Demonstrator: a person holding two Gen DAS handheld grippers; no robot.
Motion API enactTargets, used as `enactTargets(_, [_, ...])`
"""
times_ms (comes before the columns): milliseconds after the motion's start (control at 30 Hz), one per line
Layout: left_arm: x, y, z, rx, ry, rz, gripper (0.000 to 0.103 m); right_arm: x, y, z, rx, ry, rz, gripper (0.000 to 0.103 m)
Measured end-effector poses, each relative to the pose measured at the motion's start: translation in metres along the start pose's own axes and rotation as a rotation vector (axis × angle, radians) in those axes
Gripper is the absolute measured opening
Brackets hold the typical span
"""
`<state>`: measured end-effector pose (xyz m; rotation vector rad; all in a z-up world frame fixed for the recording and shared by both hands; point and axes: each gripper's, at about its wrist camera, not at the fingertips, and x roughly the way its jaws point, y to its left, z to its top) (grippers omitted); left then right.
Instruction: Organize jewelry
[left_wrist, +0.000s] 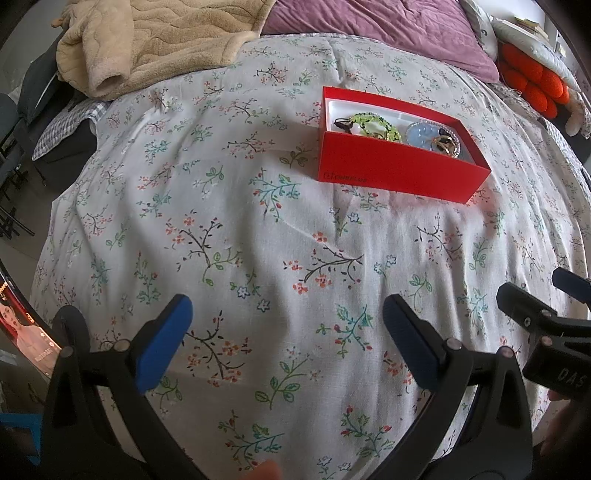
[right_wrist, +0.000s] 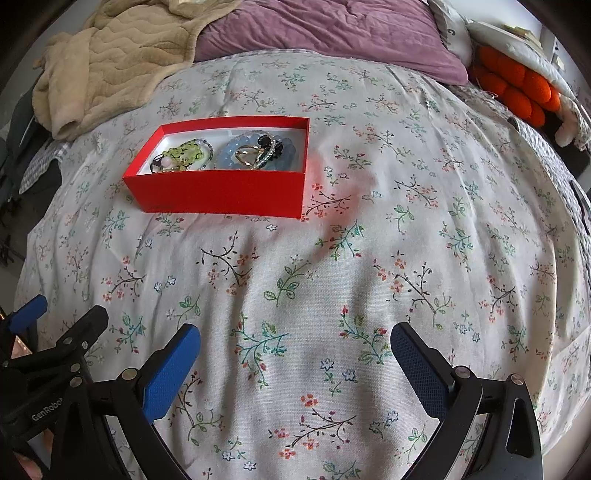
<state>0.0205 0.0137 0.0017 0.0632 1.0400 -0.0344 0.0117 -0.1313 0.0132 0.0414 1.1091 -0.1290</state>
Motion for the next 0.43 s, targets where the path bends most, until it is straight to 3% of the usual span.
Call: enactTargets(433, [0.0035, -0.0025, -0.0016, 0.015, 0.003, -0.004, 0.102, 0.0005, -0.0020, 0.0005, 0.002, 0.000, -0.010, 0.103])
